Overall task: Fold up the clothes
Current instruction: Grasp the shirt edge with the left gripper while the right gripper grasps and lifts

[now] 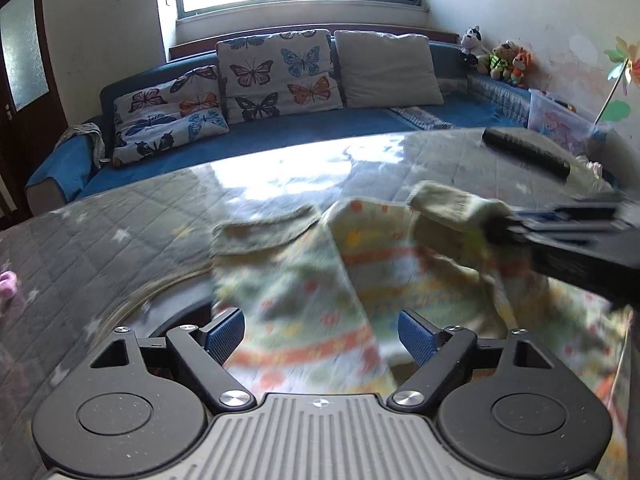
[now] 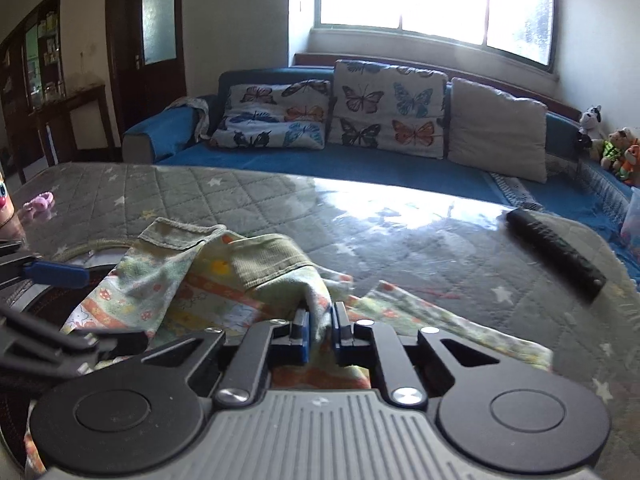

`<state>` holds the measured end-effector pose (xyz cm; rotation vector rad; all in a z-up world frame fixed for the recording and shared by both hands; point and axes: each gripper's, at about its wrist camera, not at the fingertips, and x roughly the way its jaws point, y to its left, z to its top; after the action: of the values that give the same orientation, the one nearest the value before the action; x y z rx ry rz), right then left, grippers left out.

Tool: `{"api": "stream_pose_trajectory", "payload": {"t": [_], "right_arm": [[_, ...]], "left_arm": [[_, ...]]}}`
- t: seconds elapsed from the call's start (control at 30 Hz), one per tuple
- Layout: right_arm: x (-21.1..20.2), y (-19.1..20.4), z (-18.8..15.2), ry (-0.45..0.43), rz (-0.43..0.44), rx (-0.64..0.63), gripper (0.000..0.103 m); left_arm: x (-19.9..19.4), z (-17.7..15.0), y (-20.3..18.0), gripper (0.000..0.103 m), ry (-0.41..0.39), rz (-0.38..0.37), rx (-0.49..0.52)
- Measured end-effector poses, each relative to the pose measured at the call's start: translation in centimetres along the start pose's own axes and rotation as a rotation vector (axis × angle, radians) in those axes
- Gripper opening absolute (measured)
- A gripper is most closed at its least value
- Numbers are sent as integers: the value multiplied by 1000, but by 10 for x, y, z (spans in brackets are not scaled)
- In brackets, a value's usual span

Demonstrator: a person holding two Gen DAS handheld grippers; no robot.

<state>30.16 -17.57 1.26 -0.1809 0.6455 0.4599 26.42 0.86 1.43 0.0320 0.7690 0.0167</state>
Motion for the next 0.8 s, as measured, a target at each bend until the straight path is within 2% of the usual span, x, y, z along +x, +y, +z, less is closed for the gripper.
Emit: {"api": "stream_pose_trajectory", "payload": {"t": [0.1,0.17,0.2,0.27,0.3,0.37,0.53,0.8], "right_arm": [[-22,-13,-2,-27,-27,21,9],[-39,-23,-5,-45,-43,39,9],[-50,-28,-7,-57,-55,49,9],[-69,-39,-12,-76,-78,69,9],[-78,-44,-15,-85,-90,80,9],[-102,-59,-24,-107,-128,114,9],[-140,-87,-51,-124,-218,209,9],[-187,-115,-110,-104,-325,354,9]], "left_arm": [[14,7,-5,75,10,16,3],[25,8,-4,57,35,26,-1],[30,8,-3,52,51,31,-4],[36,5,0,30,73,35,-8],[36,3,2,25,68,34,-6],[29,0,6,8,55,33,-15],[2,-5,22,2,13,60,-60],[-67,-31,66,1,-75,155,-155]]}}
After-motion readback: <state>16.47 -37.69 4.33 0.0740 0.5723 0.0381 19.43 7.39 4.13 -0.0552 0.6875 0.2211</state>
